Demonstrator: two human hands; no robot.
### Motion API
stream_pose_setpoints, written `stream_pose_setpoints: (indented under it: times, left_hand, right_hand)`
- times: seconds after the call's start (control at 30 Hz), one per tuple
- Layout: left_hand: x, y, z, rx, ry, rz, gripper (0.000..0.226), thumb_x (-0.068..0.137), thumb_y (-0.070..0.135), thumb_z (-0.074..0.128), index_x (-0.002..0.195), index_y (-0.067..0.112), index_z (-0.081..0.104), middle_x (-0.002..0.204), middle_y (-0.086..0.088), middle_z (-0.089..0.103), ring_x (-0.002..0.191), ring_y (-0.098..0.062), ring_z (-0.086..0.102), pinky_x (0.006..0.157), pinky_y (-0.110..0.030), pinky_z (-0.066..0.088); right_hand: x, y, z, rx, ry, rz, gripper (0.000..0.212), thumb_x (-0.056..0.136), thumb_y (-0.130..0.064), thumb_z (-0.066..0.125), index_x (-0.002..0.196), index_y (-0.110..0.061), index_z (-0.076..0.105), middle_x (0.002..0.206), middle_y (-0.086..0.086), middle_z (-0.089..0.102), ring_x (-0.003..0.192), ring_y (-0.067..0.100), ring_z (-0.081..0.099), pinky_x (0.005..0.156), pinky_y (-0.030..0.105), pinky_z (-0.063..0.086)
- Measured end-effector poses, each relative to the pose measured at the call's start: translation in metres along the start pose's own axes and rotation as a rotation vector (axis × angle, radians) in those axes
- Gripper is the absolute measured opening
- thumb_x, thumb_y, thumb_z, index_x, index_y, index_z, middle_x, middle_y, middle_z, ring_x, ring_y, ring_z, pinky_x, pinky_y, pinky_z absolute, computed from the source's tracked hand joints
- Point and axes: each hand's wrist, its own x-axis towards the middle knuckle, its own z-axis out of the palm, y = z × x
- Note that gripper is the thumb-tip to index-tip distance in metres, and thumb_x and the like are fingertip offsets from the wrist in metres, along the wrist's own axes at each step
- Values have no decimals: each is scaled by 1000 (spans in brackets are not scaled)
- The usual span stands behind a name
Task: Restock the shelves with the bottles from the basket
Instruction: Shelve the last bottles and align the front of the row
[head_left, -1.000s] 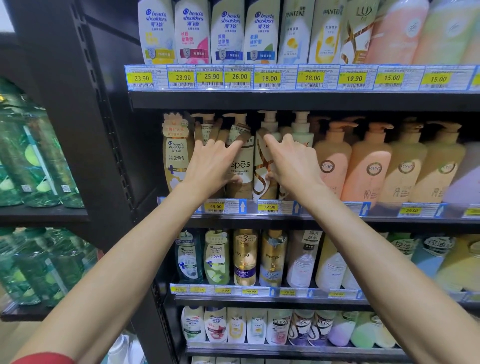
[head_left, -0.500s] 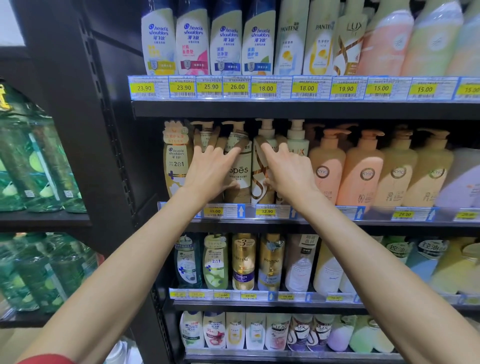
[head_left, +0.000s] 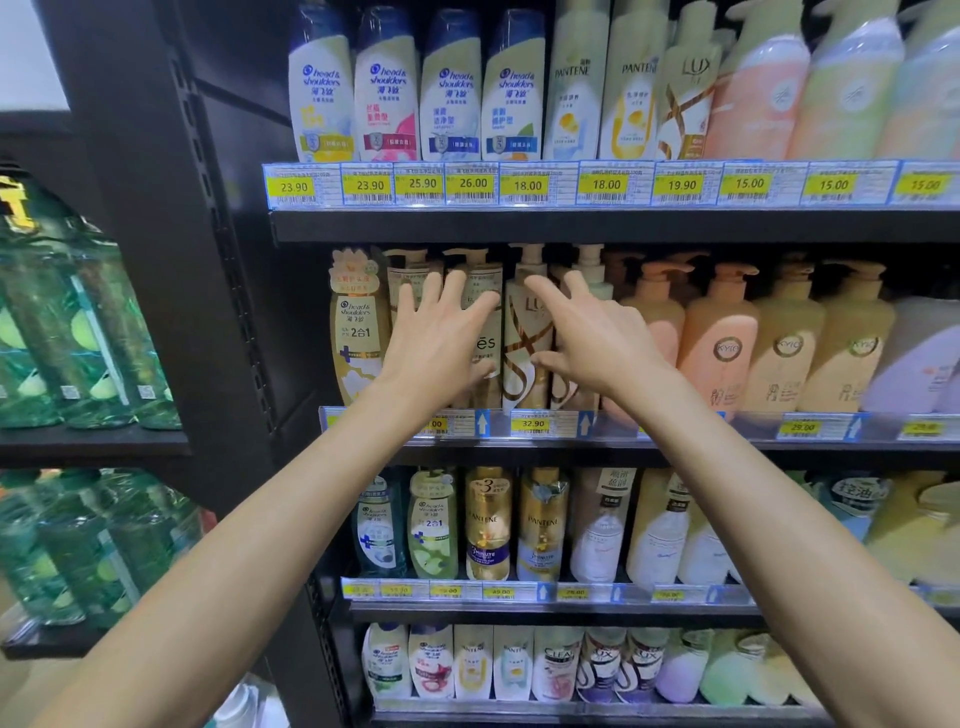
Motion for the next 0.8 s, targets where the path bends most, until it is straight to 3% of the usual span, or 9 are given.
stream_pose_setpoints:
  times: [0.13,0.4,0.63,0.8]
  left_hand:
    - [-2,16,-8,-77,84,54,67,87,44,74,143,20,46,154,-17,36,143,-38,32,113,-53,34]
    - [16,28,-4,-44,88,52,71,89,47,72,147,21,40,143,-13,46,133,-34,41,107,-50,37]
    - [21,36,11,9,58,22,79,82,52,77,145,21,40,131,-13,55,123,-36,46,102,-55,37]
    - [22,36,20,34,82,4,87,75,58,80,142,21,38,121,-13,62,118,-37,51,98,-57,38]
  right_hand:
    - [-14,9,-12,11,44,7,84,86,-46,71,151,-37,19,147,10,37,84,34,67,60,34,38]
    - [-25,34,-20,-124,-13,122,78,83,-35,75,146,-28,30,137,14,42,78,34,64,58,34,36]
    - [-14,33,-16,-138,-70,75,74,84,-42,74,143,-25,32,138,16,41,81,35,67,60,35,36]
    - [-12,32,-7,-129,-29,83,75,80,-43,78,138,-24,34,129,16,47,72,32,65,55,33,34]
